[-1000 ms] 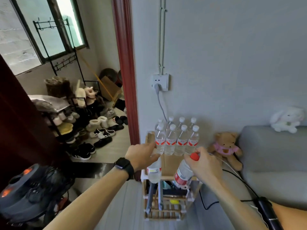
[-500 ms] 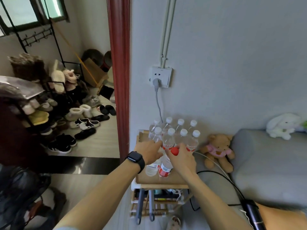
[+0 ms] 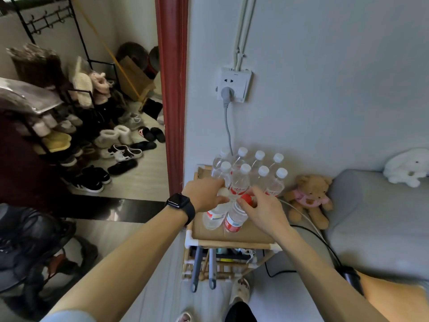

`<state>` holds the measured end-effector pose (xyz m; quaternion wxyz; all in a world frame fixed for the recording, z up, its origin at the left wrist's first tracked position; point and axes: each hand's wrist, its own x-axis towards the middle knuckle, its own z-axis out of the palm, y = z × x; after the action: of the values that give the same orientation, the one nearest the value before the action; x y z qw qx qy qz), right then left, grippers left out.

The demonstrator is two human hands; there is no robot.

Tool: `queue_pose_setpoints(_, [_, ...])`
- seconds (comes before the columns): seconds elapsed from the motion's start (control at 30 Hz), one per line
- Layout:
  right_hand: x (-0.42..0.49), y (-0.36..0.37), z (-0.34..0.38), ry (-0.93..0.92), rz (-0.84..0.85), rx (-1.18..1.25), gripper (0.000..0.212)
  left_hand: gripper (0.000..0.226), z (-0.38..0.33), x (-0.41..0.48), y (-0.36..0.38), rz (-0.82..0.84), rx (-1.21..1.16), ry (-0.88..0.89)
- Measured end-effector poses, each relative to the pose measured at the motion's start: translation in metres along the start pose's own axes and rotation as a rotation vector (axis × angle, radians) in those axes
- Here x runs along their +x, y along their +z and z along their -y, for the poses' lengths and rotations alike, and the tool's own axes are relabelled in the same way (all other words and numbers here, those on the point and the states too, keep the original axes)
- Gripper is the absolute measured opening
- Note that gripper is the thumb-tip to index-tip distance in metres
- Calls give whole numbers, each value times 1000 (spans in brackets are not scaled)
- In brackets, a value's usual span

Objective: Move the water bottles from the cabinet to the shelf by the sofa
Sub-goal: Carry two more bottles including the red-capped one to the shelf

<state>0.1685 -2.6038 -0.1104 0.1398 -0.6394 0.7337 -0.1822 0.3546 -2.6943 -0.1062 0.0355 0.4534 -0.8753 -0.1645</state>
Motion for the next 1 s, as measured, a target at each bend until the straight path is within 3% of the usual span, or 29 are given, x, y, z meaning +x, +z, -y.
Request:
queue_pose_setpoints(0.1, [10, 2, -8, -102, 73, -133, 27, 45, 0, -3, 2, 7, 42, -36])
queue_pose_setpoints(0.27, [13, 0, -26, -35, 50, -54, 31, 51, 2, -3, 6, 3, 44, -27])
queue_pose_setpoints(0.43, [21, -4, -33, -36, 91, -73, 32, 40, 6, 2, -6, 91, 51, 77])
queue_pose_setpoints(0.6, [24, 2, -36, -11, 25, -128, 39, 46, -5, 10, -8, 33, 196, 10])
queue_pose_setpoints(1.0, [24, 7, -34, 2, 22, -113, 37, 44, 10, 15, -5, 75, 124, 26])
